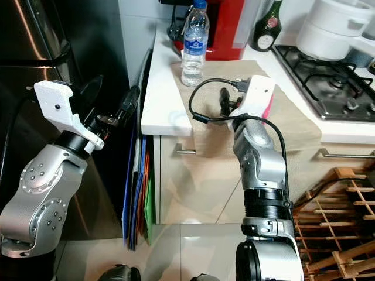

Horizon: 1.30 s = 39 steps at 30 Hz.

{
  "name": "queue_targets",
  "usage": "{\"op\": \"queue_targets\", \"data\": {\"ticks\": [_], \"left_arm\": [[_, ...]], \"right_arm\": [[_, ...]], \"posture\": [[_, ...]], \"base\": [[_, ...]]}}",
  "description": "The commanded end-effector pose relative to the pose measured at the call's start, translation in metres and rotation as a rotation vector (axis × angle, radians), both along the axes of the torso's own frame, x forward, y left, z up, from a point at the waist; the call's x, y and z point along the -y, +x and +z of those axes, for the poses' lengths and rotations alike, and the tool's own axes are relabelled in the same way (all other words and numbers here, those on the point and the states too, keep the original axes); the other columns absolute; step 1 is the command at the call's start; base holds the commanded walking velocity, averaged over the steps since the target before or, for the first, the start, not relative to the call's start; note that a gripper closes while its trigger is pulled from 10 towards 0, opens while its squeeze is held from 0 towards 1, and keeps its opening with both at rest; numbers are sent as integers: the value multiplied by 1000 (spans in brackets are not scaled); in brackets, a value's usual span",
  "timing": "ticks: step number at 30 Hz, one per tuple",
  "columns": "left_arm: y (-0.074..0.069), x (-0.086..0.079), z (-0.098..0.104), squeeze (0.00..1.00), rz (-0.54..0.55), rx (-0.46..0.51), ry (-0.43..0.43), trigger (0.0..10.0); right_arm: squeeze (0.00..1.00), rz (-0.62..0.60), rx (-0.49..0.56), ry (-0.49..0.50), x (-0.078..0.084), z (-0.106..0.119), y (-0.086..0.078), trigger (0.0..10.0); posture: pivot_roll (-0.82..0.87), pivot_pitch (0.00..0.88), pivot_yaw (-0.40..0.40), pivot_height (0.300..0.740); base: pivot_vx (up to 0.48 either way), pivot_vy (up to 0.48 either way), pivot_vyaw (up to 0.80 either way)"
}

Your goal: Restocking fridge

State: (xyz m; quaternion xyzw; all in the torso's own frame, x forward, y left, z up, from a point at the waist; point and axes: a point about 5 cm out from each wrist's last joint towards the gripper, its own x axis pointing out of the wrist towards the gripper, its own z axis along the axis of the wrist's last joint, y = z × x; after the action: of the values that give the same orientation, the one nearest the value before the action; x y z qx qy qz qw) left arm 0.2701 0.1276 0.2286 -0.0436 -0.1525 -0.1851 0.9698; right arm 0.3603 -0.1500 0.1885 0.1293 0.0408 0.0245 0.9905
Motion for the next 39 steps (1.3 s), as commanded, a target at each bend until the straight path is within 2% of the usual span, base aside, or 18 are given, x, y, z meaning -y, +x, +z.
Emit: {"op": "queue_targets", "data": {"ticks": [1,21,27,32,35,36,37,39], "left_arm": [[2,2,2,0,-1,4,9,10000],[1,3,0,0,2,-10,5,10000],[2,3,-1,0,4,-14,10,10000],[1,2,-2,0,3,-16,14,10000],[1,2,-2,0,4,-16,16,10000],[1,2,-2,0,4,-16,16,10000],[1,2,-2,0,4,-18,17,10000],[1,3,-3,0,2,-20,18,10000]], "right_arm": [[0,33,-142,20,-2,-27,-2,10000],[0,78,-174,-12,-1,-30,1,10000],[0,68,-146,-65,1,-29,2,10000],[0,49,-71,-106,1,-19,4,10000],[0,74,62,-184,-6,-1,1,10000],[0,74,62,-184,-6,-1,1,10000],[0,137,160,-224,-19,13,-6,10000],[0,208,245,-251,-31,26,-14,10000]], "posture": [[47,47,-34,740],[49,51,-41,740],[51,50,-40,740],[53,50,-39,740],[54,48,-41,740],[54,48,-41,740],[50,47,-40,740],[50,47,-40,740]], "base": [[0,0,0],[0,0,0],[0,0,0],[0,0,0],[0,0,0],[0,0,0],[0,0,0],[0,0,0]]}}
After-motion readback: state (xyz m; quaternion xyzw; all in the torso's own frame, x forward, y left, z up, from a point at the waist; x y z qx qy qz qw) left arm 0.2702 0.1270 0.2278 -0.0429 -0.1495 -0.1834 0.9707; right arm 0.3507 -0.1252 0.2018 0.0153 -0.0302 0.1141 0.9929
